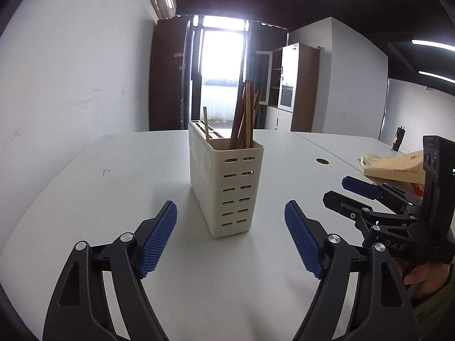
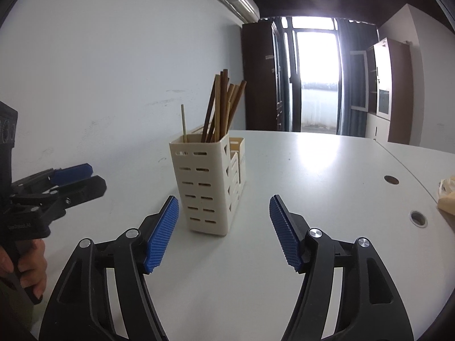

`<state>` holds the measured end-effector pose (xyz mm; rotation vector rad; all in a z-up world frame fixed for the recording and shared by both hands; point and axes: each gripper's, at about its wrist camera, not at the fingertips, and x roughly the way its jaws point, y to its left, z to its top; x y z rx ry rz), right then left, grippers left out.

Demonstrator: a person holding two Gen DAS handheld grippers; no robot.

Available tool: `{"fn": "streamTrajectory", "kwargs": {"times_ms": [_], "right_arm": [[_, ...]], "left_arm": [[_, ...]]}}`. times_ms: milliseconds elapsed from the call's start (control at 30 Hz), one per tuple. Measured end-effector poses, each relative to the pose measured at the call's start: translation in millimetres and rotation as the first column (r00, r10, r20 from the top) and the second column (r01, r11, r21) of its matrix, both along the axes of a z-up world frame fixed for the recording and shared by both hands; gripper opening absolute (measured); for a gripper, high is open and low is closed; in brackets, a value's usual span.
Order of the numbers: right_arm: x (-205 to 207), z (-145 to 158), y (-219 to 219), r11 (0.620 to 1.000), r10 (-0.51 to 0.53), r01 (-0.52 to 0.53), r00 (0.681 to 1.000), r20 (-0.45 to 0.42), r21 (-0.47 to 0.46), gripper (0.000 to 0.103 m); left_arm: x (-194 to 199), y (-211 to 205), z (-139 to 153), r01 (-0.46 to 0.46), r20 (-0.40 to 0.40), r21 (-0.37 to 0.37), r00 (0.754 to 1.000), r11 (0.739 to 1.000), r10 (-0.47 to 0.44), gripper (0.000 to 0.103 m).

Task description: Organize utensils

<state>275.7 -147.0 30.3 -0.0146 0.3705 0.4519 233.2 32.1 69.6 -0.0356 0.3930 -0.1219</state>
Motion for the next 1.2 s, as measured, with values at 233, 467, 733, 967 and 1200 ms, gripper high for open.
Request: {"fn": "streamTrajectory", "kwargs": {"times_ms": [233,467,733,967,1200], "right_arm": [[-8.0,-11.1,-11.8,1.000,-0.001,0.001,1.000,-0.003,0.010,0.076],[-22.2,-22.1,-12.2,0.999,0.032,-0.032,0.999,0.010,0.019,0.086],[-28.0,-28.4,-11.2,0.999,0.034,-0.034,0.999,0.000,-0.002,0.096],[-28.2,-31.5,-16.7,0.999,0.043,-0.043,0.999,-0.012,0.012,0.097],[-29.7,-31.7,-13.2,0.999,0.054,-0.054,0.999,-0.004,0.006,0.097]], "left_arm": [[-12.8,-7.0,-10.2,-0.039,-0.011,0.033,0.999,0.999,0.039,0.089],[-23.4,-2.6,-21.6,-0.052,-0.028,0.007,0.998,0.999,0.052,0.096],[-23.5,-7.9,-27.4,-0.058,-0.044,0.028,0.997,0.998,0.059,0.097],[-23.3,-9.5,-29.4,-0.071,-0.046,0.038,0.996,0.997,0.072,0.097],[-25.1,-10.5,-30.2,-0.088,-0.038,0.061,0.995,0.994,0.091,0.097]]}}
